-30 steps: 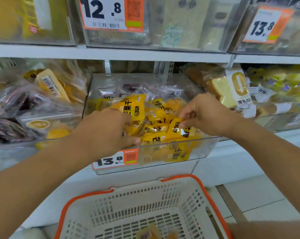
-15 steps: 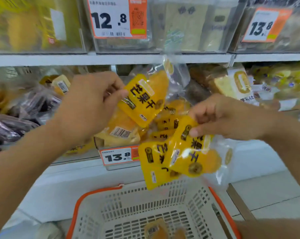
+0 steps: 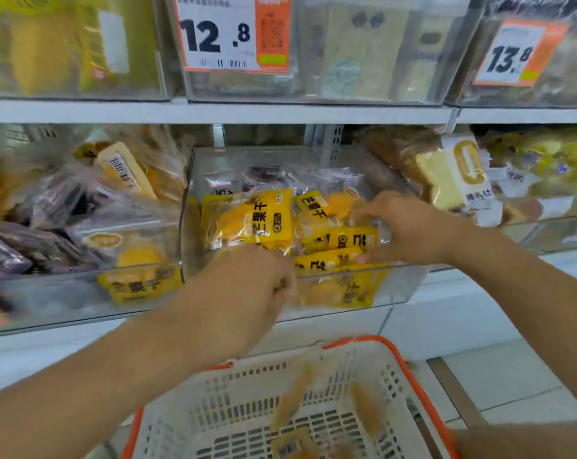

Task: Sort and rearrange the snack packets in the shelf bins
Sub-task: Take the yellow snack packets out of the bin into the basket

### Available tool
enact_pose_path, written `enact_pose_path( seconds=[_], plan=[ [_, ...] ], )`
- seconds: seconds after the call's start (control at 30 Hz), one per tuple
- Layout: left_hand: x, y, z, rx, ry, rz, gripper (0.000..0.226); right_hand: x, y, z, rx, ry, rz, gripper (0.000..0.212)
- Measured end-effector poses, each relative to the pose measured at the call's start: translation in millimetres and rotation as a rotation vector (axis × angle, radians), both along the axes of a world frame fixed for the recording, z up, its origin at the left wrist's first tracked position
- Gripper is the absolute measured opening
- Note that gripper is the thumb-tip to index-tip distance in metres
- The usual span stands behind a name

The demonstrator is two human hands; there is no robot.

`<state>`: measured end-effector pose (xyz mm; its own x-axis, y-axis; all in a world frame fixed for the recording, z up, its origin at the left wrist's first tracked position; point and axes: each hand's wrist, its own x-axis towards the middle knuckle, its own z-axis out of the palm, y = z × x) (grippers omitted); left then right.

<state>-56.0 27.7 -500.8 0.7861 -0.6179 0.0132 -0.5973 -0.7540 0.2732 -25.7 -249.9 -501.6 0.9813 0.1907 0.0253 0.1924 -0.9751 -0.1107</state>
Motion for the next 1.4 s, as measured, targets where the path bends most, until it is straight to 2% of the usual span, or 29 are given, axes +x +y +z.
enact_pose_path(
  seconds=[0.07, 0.1, 0.13, 0.2, 0.23, 0.3, 0.37, 0.43, 0.5, 0.57, 0.63, 0.7, 0.73, 0.8, 0.87, 0.9, 0.97, 1.07, 1.13, 1.2, 1.3, 1.33, 1.4],
  plan=[
    [17.6, 1.7, 7.3, -0.030, -0.186, 0.051, 0.021, 4.3, 4.1, -3.6, -0.009, -0.011, 0.046, 0.021],
    [27.5, 4.5, 10.0, 0.014, -0.228, 0.095, 0.030, 4.2, 7.1, -3.9, -0.029, -0.025, 0.089, 0.019],
    [35.0, 7.1, 12.3, 0.102, -0.229, 0.153, 0.038, 3.5, 9.2, -2.7, -0.025, -0.047, 0.122, 0.026],
    [47.6, 10.1, 4.8, 0.321, -0.144, 0.219, 0.051, -0.8, 11.8, 9.8, 0.051, -0.167, 0.126, 0.021],
    [52.3, 8.3, -1.3, 0.365, -0.113, 0.222, 0.057, -4.0, 11.3, 22.5, 0.116, -0.249, 0.119, 0.015],
    [52.5, -0.4, -2.4, 0.367, -0.041, 0.243, 0.064, -19.3, 12.9, 55.5, 0.259, -0.389, 0.046, 0.009],
    [58.2, -6.3, -4.9, 0.308, 0.052, 0.305, 0.072, -41.3, 12.7, 83.5, 0.410, -0.423, 0.033, 0.006],
    [63.1, -6.9, -7.5, 0.326, 0.092, 0.309, 0.065, -57.7, 12.3, 90.6, 0.539, -0.318, 0.083, 0.006],
    [68.3, -4.9, -11.8, 0.313, 0.077, 0.272, 0.046, -63.5, 16.5, 80.5, 0.583, -0.132, 0.118, 0.008],
    [69.0, -3.7, -8.7, 0.276, 0.011, 0.241, 0.040, -55.5, 23.0, 59.9, 0.527, 0.014, 0.188, 0.012],
    [66.6, -4.6, 0.4, 0.291, -0.136, 0.240, 0.025, -46.9, 30.6, 37.5, 0.419, 0.199, 0.199, 0.008],
    [62.1, -1.9, 13.3, 0.295, -0.259, 0.267, 0.025, -41.5, 33.1, 21.4, 0.385, 0.408, 0.139, 0.005],
    [61.1, 2.0, 19.0, 0.279, -0.262, 0.274, 0.027, -39.1, 33.4, 16.3, 0.382, 0.443, 0.121, 0.004],
    [61.3, 12.8, 24.1, 0.225, -0.227, 0.281, 0.029, -32.8, 31.5, 15.0, 0.426, 0.304, 0.106, 0.003],
    [54.5, 18.6, 24.6, 0.182, -0.188, 0.287, 0.048, -25.4, 30.6, 21.9, 0.513, 0.052, 0.080, 0.005],
    [51.4, 18.0, 22.7, 0.187, -0.169, 0.285, 0.061, -21.5, 30.2, 26.2, 0.530, -0.007, 0.062, 0.012],
    [47.0, 10.1, 15.5, 0.258, -0.093, 0.280, 0.070, -15.3, 30.3, 31.0, 0.441, 0.077, 0.040, 0.029],
    [50.1, -4.6, 4.1, 0.293, 0.042, 0.289, 0.063, -9.1, 36.3, 22.6, 0.292, 0.325, 0.047, 0.045],
    [55.5, -7.7, 1.6, 0.295, 0.081, 0.295, 0.065, -5.0, 35.7, 14.2, 0.320, 0.376, 0.043, 0.041],
    [65.3, -6.4, -3.0, 0.295, 0.130, 0.289, 0.065, -1.5, 33.5, 8.2, 0.422, 0.419, 0.025, 0.024],
    [71.5, -5.0, -5.9, 0.250, 0.198, 0.275, 0.084, 4.0, 27.5, 2.1, 0.415, 0.311, 0.045, 0.014],
    [72.5, -5.2, -6.4, 0.243, 0.213, 0.278, 0.077, 4.8, 26.2, 0.7, 0.407, 0.274, 0.051, 0.013],
    [74.0, -7.5, -8.2, 0.297, 0.193, 0.265, 0.047, 6.8, 21.8, -0.8, 0.403, 0.235, 0.039, 0.016]
  ],
)
